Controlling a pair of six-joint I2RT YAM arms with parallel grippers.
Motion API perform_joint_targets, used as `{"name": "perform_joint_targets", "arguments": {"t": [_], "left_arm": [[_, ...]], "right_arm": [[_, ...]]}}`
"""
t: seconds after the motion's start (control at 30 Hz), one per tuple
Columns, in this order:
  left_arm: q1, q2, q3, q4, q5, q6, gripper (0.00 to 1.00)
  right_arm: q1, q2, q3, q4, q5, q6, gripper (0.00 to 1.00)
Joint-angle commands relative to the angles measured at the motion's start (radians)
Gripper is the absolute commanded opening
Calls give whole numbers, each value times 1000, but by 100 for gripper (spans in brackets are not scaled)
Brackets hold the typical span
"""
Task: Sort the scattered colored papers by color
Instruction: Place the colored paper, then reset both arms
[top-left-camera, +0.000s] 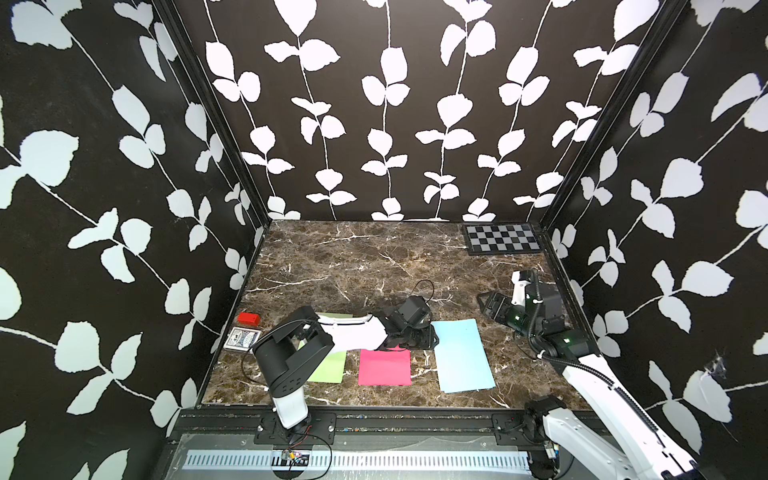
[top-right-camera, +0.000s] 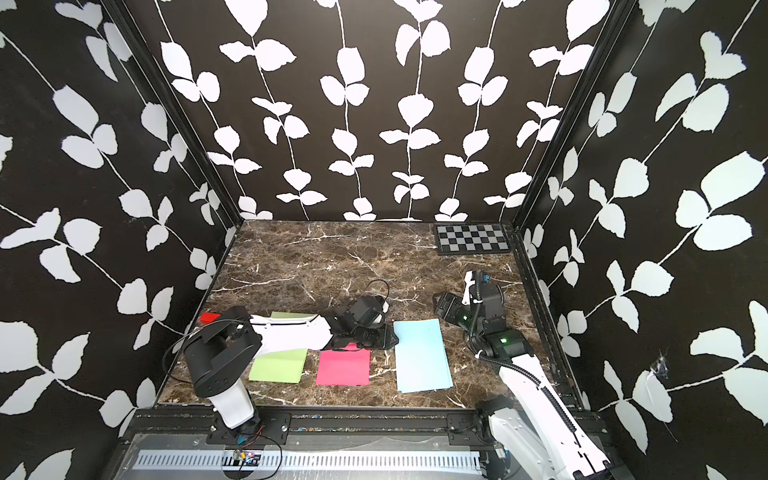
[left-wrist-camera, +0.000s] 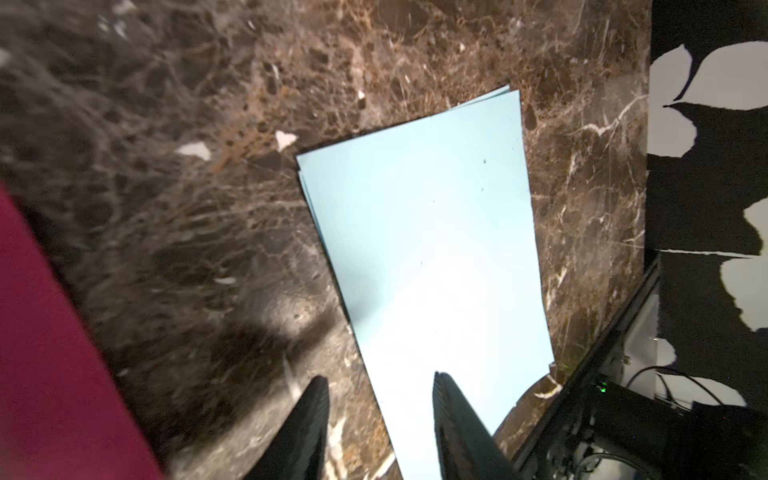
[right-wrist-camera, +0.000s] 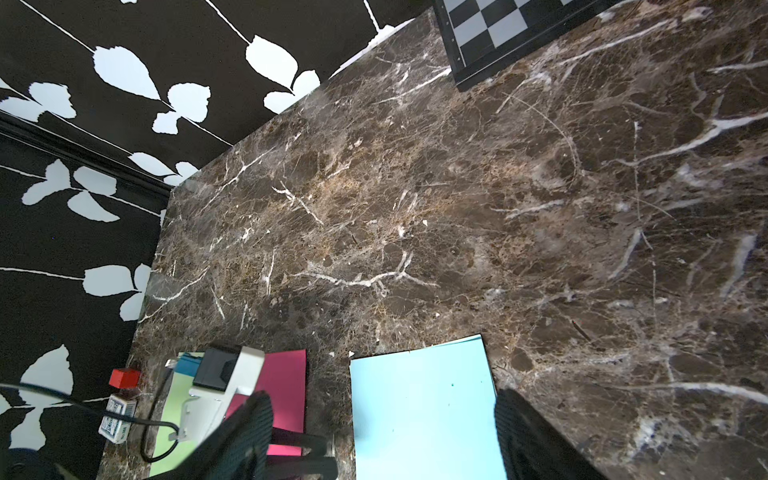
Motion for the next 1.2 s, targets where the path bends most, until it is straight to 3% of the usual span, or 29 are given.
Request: {"name": "perform_joint_targets", "arguments": {"t": [0.0,0.1,0.2,0.3,0.4,0.67,0.73,0.83,0.97,1.07,1.17], "left_arm": [[10,-69,59,-113,-102,94,47],[41,-81,107,-171,-132,143,53],[84,-97,135,-197,-188,201,69],[137,-106,178,-252,-262,278,88],[202,-127,206,-291,-336,349,99],[458,-254,186,-325,-648,578,99],[508,-286,128,-245,-774,669,99],[615,-320,40,-148,-872,754,99],[756,-396,-170,162,-854,856,99],[791,-422,-324,421,-822,949,99],[810,-380,-346,430,-802,933,99]], "right_arm": [[-1,19,-7,48,-9,-2,84],[-2,51,17,38,2,-28,90],[-3,88,43,29,19,-60,99],[-3,130,58,33,44,-92,99],[-9,182,79,33,71,-116,99],[-51,347,180,-3,127,-177,99],[-62,372,197,0,151,-190,99],[-75,402,209,26,205,-210,99],[-78,412,150,163,255,-273,100],[-77,400,81,264,297,-285,100],[-77,373,9,352,345,-305,99]]}}
